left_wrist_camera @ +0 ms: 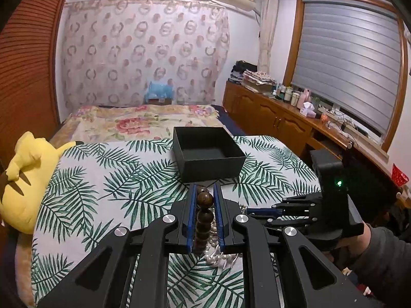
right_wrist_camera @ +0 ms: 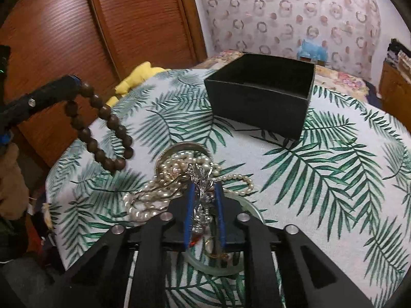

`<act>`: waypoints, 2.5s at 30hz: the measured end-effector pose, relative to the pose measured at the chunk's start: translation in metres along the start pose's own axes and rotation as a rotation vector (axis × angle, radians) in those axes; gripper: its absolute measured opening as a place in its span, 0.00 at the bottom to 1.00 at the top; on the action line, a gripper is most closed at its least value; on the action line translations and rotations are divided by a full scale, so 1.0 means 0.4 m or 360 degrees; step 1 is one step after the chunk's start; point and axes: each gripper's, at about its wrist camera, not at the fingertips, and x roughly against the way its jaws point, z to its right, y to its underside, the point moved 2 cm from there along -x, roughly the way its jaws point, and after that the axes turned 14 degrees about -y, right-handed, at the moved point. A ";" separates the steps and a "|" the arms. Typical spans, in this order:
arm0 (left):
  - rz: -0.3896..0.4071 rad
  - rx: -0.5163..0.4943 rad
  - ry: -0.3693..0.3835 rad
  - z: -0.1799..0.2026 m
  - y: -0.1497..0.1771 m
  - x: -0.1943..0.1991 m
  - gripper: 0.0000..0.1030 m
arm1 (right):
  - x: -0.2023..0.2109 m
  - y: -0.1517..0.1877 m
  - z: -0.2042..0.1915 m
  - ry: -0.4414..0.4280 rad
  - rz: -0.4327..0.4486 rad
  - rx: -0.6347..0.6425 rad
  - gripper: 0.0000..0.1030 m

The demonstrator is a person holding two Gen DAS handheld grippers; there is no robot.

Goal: Organize jewelry
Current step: 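Lift the bead bracelet with the left tool while the right tool grasps the silver chains, then carry both held pieces over the black box and open both tools inside it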

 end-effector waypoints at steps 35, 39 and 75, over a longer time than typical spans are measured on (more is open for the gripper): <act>0.0114 -0.0081 -0.0026 0.013 -0.135 -0.046 0.12 | 0.138 -0.180 -0.024 0.0243 0.0236 0.0294 0.09; 0.0143 -0.0096 -0.0035 0.018 -0.169 -0.055 0.12 | 0.147 -0.238 0.019 0.0305 0.0279 0.0282 0.09; -0.0003 -0.0249 -0.0104 0.132 -0.324 -0.341 0.12 | 0.087 -0.226 0.207 0.0294 0.0292 0.0063 0.19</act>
